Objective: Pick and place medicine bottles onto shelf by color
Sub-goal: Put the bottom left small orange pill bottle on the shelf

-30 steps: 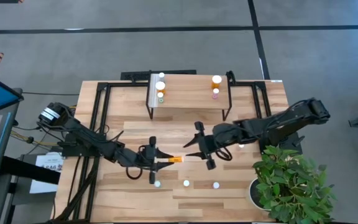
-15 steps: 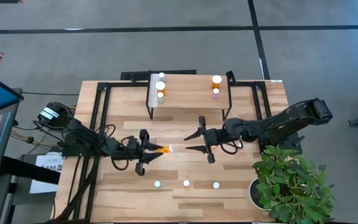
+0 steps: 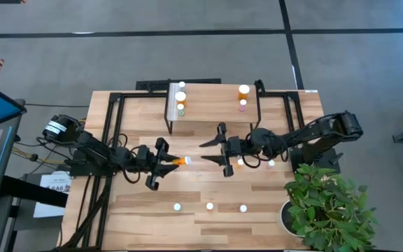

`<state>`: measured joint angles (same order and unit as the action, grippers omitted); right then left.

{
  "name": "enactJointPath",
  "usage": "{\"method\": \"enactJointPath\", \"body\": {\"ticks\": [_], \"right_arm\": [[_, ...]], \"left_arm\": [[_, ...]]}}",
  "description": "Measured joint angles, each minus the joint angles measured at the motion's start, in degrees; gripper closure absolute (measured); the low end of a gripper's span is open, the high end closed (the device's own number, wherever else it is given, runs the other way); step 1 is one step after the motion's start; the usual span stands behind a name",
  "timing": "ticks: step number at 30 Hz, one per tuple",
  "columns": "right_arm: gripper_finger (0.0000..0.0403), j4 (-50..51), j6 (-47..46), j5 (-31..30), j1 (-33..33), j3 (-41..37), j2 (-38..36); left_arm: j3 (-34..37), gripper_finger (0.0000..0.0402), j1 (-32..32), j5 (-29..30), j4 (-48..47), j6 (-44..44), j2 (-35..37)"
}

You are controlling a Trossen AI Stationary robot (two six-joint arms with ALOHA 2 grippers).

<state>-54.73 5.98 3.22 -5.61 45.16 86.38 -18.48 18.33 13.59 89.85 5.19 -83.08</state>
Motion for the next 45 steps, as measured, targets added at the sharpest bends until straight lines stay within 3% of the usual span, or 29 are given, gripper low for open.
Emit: {"method": "enactJointPath", "body": {"ticks": [12, 45], "right_arm": [[0.0134, 0.4, -0.1, -0.1, 0.5, 5.1, 4.6], [0.0132, -0.1, -3.0, -0.1, 0.5, 5.9, 4.9]], "left_arm": [[-0.2, 0.0309, -2.5, -1.4, -0.4, 0.5, 0.0], [-2.8, 0.0309, -4.7, 0.8, -1.4, -2.6, 0.0]]}}
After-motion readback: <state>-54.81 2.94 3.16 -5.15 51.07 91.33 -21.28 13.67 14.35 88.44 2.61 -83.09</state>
